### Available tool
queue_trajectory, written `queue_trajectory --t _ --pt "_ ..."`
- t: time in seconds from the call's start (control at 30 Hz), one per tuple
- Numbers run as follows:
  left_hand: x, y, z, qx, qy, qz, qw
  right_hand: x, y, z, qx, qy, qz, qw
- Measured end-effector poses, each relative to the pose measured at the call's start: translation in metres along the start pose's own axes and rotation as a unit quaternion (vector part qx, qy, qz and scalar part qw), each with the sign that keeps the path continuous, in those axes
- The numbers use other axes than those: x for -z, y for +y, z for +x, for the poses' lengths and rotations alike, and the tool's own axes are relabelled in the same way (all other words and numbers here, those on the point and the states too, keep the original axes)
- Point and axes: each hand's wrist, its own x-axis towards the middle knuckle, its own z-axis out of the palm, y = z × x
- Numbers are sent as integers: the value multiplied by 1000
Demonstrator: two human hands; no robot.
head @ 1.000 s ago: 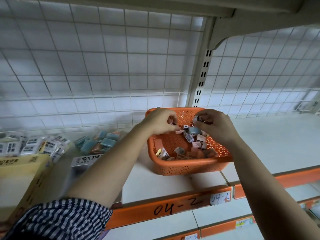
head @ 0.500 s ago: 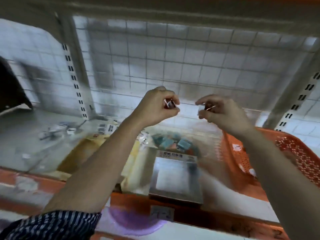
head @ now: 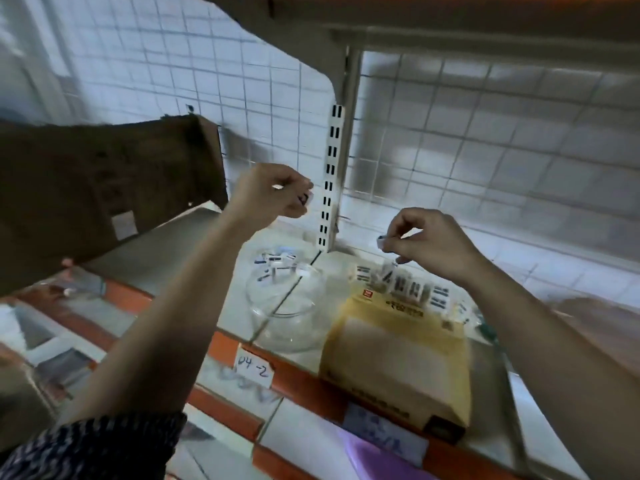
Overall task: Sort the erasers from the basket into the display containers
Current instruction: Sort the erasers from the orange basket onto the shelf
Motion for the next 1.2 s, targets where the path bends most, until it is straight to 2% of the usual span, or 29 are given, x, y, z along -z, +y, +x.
queue_trajectory --t 0.17,0.27,0.37,0.53,0.73,0.87,0.93,1.03,1.2 --pt "41 -57 -1 55 -7 27 998 -41 -8 27 -20 2 19 1000" --pt "52 -92 -7 71 -24 86 993 -57 -9 38 -33 -9 -1 999" --pt "56 -120 -11 48 -18 177 983 -68 -9 48 -29 -15 -42 999" --pt "51 -152 -17 17 -28 225 974 -83 -8 63 -40 -24 -63 997" --pt "54 -158 -18 -31 -36 207 977 -99 -6 76 -45 -50 -53 996" --pt "68 -161 -20 -75 22 249 965 -117 -10 86 -22 -87 -35 995" --pt "75 -173 -23 -56 38 284 956 -128 -12 92 -7 -107 -29 994" --pt "80 -186 -25 14 50 304 951 -144 -13 102 6 -137 -31 990" --pt "73 -186 -17 44 56 307 949 -160 -18 118 21 -174 -56 983"
